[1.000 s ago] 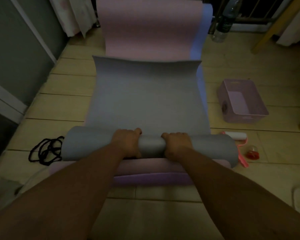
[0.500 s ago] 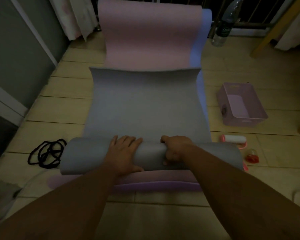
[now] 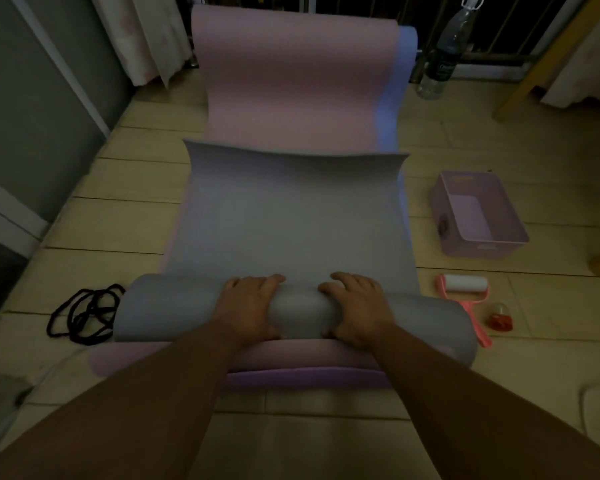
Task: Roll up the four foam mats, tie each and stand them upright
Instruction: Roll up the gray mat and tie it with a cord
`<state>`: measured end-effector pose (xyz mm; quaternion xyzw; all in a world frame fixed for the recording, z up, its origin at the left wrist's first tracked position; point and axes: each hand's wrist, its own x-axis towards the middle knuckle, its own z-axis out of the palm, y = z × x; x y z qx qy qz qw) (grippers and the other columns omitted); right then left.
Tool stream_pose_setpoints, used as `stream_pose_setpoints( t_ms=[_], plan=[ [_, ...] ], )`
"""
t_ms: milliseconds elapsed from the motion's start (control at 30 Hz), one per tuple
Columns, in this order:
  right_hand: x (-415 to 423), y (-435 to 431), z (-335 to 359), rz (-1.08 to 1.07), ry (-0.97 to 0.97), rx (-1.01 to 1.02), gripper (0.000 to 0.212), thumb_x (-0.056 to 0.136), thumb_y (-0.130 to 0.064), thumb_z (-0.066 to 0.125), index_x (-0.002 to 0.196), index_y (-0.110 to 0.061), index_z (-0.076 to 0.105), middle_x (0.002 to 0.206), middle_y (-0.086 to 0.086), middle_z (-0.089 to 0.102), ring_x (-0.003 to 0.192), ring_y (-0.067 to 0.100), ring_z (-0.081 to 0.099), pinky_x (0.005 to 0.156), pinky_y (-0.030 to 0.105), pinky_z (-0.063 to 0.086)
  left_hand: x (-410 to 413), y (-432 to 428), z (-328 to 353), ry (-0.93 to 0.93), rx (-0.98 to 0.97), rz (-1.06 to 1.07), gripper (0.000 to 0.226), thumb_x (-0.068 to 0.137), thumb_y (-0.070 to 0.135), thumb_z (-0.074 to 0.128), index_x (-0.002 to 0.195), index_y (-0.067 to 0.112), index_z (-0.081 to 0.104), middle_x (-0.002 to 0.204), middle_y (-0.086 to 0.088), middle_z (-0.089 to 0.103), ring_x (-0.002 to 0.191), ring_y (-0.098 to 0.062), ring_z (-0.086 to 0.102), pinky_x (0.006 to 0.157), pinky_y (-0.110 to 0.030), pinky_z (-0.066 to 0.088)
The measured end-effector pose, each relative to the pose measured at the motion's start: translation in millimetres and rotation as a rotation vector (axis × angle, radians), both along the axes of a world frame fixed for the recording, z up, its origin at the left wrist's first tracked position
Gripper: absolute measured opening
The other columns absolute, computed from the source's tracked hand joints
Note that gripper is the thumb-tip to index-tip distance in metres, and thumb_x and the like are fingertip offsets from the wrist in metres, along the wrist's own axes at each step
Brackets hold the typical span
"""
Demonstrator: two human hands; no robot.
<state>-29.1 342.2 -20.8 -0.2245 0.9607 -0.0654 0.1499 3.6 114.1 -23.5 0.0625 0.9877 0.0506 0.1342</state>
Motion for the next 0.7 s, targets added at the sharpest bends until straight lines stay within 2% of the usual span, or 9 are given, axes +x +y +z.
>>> stream_pose_setpoints(
  t_ms=[100,233,300,367,467,533,600,700],
  plan=[
    [13,-1,-11,-0.028,0.093,-0.015,0.078,0.082,-0.052,0.065,0.150,-0.032,0.034,0.157,0.000,0.028,0.139,0.026,0.029,0.113,0.038,0.016,16,-3,-14,0.070,-0.001,-0.032,0.113,0.058,0.076,0.068,0.151,0.030,0.025,0.159,-0.004,0.025,0.146,-0.024,0.021,0.117,-0.047,0.009],
    [15,-10,-19,-0.060,0.051,-0.023,0.055,0.099,-0.036,0.047,0.151,-0.025,0.031,0.160,0.000,0.025,0.147,0.023,0.019,0.119,0.039,0.006,18,-9,-18,-0.031,-0.111,-0.140,0.121,0.067,0.074,0.064,0.154,0.032,-0.008,0.164,-0.003,-0.004,0.150,-0.026,-0.004,0.117,-0.053,-0.004],
    [11,-11,-19,-0.057,0.057,-0.019,0.049,0.101,-0.037,0.042,0.149,-0.028,0.035,0.162,-0.001,0.023,0.148,0.023,0.017,0.119,0.039,0.005,14,-8,-18,-0.035,-0.133,-0.116,0.123,0.068,0.069,0.068,0.153,0.032,-0.013,0.163,-0.007,-0.008,0.150,-0.029,-0.006,0.117,-0.053,-0.005],
    [10,-10,-17,-0.063,0.073,-0.007,0.058,0.097,-0.051,0.044,0.150,-0.030,0.032,0.162,-0.001,0.021,0.147,0.024,0.018,0.119,0.040,0.007,9,-3,-16,-0.038,-0.145,-0.071,0.124,0.068,0.066,0.070,0.153,0.030,-0.013,0.163,-0.012,-0.004,0.149,-0.030,-0.003,0.117,-0.053,-0.003],
    [11,-11,-14,-0.033,-0.018,0.085,0.104,0.075,-0.073,0.060,0.156,-0.025,0.015,0.164,0.002,0.010,0.148,0.027,0.011,0.119,0.047,0.006,-1,2,-11,-0.059,-0.179,-0.050,0.117,0.069,0.065,0.068,0.155,0.027,-0.002,0.159,-0.011,0.015,0.146,-0.028,0.014,0.118,-0.049,0.007],
    [10,-15,-15,-0.007,-0.043,0.168,0.126,0.062,-0.072,0.072,0.156,-0.021,0.006,0.163,0.007,0.008,0.148,0.031,0.009,0.119,0.053,0.006,-9,1,-7,-0.047,-0.153,-0.053,0.108,0.069,0.065,0.068,0.153,0.029,0.012,0.151,-0.005,0.033,0.138,-0.025,0.031,0.115,-0.044,0.015],
    [4,-18,-13,-0.022,-0.037,0.181,0.121,0.059,-0.065,0.078,0.153,-0.021,0.014,0.155,0.011,0.022,0.143,0.033,0.022,0.118,0.052,0.014,-17,-2,-4,-0.061,-0.118,-0.063,0.099,0.068,0.063,0.070,0.150,0.032,0.024,0.143,-0.002,0.045,0.131,-0.023,0.041,0.111,-0.038,0.022],
    [-8,-24,-3,-0.041,-0.055,0.158,0.084,0.069,-0.053,0.076,0.139,-0.025,0.039,0.135,0.007,0.049,0.122,0.030,0.051,0.105,0.039,0.036,-23,-7,-1,-0.043,-0.077,-0.068,0.092,0.062,0.061,0.072,0.143,0.038,0.035,0.132,0.005,0.056,0.120,-0.020,0.053,0.104,-0.035,0.033]
  ],
)
